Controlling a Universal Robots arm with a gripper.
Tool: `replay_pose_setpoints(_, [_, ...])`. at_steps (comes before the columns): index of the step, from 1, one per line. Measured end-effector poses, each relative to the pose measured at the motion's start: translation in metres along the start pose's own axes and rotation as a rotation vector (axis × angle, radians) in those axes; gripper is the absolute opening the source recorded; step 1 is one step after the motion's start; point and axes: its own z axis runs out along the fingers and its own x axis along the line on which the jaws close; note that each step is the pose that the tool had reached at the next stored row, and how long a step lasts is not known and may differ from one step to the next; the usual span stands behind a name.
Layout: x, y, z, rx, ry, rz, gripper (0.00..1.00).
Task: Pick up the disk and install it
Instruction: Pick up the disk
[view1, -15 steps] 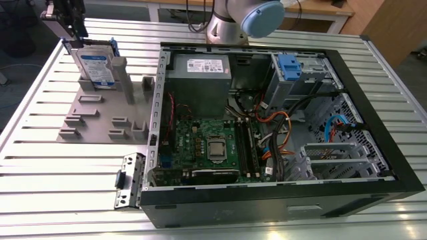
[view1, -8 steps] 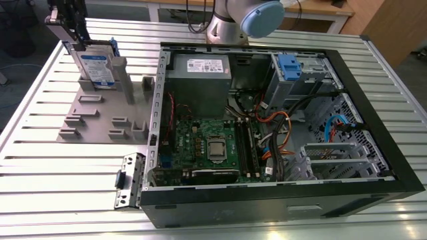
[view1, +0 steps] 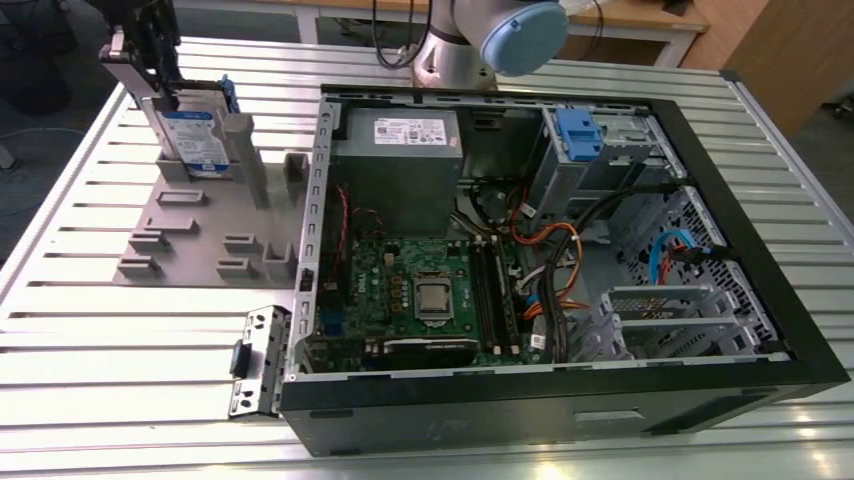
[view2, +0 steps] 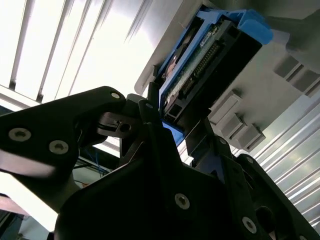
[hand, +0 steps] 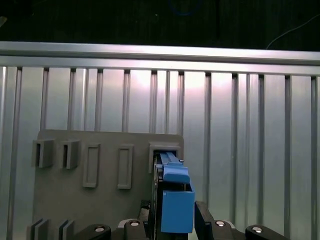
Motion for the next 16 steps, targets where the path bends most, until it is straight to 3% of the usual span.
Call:
replay_pose_setpoints(8, [0.0003,-0.0002,0.0139,0.0,0.0,0.0,0.47])
replay_pose_setpoints(16, [0.0003,-0.0002,0.0142,-0.0001,0.0,0.0,0.47])
